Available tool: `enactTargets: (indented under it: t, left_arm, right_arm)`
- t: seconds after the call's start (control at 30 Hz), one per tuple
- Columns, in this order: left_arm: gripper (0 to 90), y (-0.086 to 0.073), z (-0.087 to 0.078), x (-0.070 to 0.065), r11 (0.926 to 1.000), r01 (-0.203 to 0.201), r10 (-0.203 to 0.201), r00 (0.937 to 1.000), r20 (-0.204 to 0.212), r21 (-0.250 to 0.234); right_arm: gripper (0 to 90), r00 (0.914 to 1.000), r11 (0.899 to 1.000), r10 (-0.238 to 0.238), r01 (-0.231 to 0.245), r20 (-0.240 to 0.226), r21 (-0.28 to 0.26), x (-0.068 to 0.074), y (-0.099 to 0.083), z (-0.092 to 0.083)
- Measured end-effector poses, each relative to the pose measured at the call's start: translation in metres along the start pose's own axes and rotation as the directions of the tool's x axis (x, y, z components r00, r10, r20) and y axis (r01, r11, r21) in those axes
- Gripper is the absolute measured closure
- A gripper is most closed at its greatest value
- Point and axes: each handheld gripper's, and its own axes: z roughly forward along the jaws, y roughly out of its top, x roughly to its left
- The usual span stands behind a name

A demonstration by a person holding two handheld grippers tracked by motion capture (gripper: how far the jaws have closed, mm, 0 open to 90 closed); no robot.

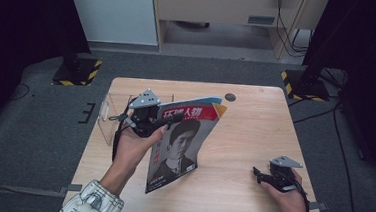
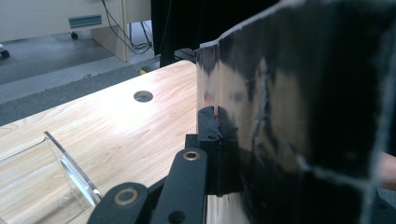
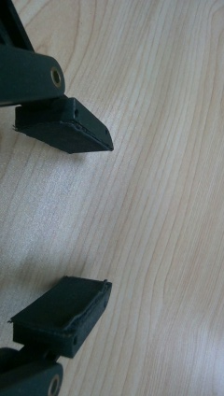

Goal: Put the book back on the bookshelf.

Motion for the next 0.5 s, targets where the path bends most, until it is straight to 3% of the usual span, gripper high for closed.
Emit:
enactTargets:
  t: [0.5]
  left_arm:
    - [86.4,-0.009,-0.026,0.013,0.9999,0.011,-0.012,0.9992,-0.037,-0.008]
  right_arm:
    - [27.0,1.0,1.0,0.008,-0.008,-0.006,0.0,0.0,0.0,0.0]
